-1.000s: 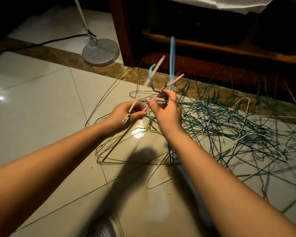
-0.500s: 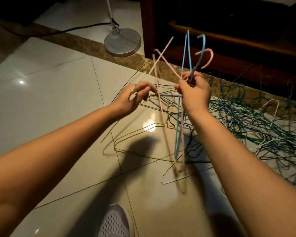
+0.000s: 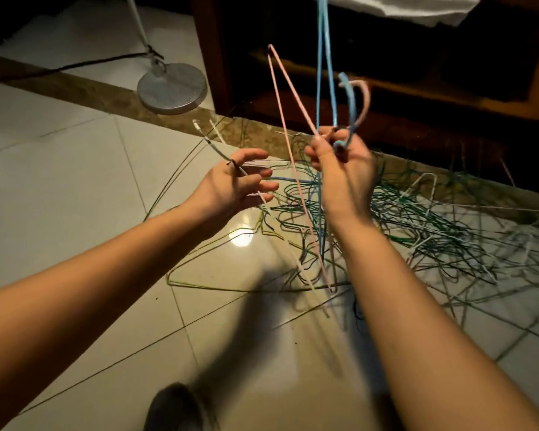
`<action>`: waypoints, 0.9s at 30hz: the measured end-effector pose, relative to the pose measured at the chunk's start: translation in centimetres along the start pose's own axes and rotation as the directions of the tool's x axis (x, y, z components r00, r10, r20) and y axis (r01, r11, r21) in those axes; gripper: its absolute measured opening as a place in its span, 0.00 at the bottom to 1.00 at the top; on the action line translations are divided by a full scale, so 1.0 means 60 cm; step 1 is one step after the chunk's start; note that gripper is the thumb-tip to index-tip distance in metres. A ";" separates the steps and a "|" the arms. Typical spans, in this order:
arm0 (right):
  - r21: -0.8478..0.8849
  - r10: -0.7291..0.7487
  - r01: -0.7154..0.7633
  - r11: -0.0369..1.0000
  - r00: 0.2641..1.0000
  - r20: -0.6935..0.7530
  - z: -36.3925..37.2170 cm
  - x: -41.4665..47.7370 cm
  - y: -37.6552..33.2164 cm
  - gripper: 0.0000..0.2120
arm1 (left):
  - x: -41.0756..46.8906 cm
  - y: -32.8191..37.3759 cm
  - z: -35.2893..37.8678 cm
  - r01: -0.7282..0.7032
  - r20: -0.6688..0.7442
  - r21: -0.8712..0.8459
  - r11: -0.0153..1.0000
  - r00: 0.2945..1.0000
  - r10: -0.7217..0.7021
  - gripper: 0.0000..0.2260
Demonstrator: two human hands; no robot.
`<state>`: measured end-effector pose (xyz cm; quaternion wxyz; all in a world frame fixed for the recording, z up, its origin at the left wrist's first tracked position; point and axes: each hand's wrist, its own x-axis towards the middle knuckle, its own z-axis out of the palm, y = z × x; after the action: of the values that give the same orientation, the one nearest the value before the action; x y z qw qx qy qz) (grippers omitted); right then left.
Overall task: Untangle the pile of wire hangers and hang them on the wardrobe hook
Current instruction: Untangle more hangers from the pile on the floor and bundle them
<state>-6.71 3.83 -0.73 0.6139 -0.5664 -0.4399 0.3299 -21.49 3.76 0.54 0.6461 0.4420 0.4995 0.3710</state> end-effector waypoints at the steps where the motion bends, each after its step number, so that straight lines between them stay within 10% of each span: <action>1: -0.025 -0.023 0.023 0.999 1.000 0.006 -0.005 -0.006 0.001 0.05 | -0.004 -0.001 0.014 -0.007 0.006 0.036 0.999 1.000 0.007 0.15; 27: -0.202 0.254 -0.230 0.952 0.962 0.098 -0.102 -0.126 -0.034 0.13 | -0.047 -0.017 0.151 -0.046 0.119 0.106 0.993 0.992 0.033 0.16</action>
<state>-4.29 -5.74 0.21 0.4841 -0.6505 -0.4332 0.3935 -13.28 -0.99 1.45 0.6418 0.5072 0.4715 0.3296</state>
